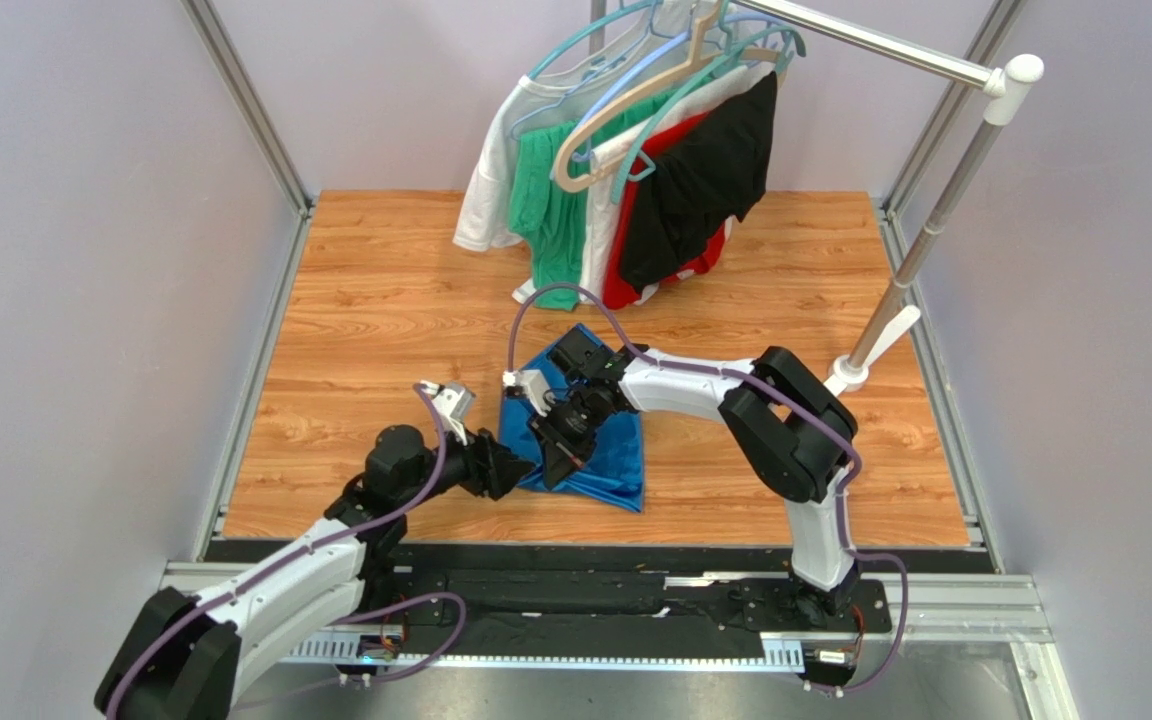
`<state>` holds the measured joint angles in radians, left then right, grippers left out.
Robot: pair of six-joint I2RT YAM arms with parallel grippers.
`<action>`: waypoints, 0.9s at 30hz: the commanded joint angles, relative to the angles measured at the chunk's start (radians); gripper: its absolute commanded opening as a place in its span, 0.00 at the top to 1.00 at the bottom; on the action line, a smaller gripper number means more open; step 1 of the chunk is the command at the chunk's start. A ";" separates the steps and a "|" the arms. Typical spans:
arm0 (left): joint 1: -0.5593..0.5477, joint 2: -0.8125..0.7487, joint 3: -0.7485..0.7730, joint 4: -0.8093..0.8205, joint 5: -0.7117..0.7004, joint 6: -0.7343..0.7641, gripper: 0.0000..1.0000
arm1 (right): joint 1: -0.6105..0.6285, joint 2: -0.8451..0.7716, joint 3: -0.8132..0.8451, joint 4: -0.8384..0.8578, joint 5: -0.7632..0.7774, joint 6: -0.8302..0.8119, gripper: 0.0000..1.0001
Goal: Fold the napkin, place the utensils inside, and roll it up
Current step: Roll the napkin with the utensil
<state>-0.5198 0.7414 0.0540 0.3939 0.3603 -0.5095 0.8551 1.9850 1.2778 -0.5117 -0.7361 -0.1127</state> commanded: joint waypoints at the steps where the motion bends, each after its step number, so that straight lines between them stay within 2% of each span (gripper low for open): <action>1: -0.034 0.094 0.040 0.036 0.000 0.035 0.28 | -0.025 0.032 0.061 -0.045 -0.071 -0.044 1.00; 14: -0.075 0.093 0.035 0.014 -0.047 0.023 0.27 | -0.054 0.092 0.126 -0.096 -0.117 -0.064 1.00; 27: -0.095 0.206 0.095 -0.030 -0.084 0.031 0.30 | -0.077 0.129 0.160 -0.137 -0.167 -0.084 1.00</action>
<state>-0.6033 0.9119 0.0990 0.3771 0.2989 -0.5026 0.7837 2.1021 1.3964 -0.6338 -0.8623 -0.1730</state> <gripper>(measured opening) 0.709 0.015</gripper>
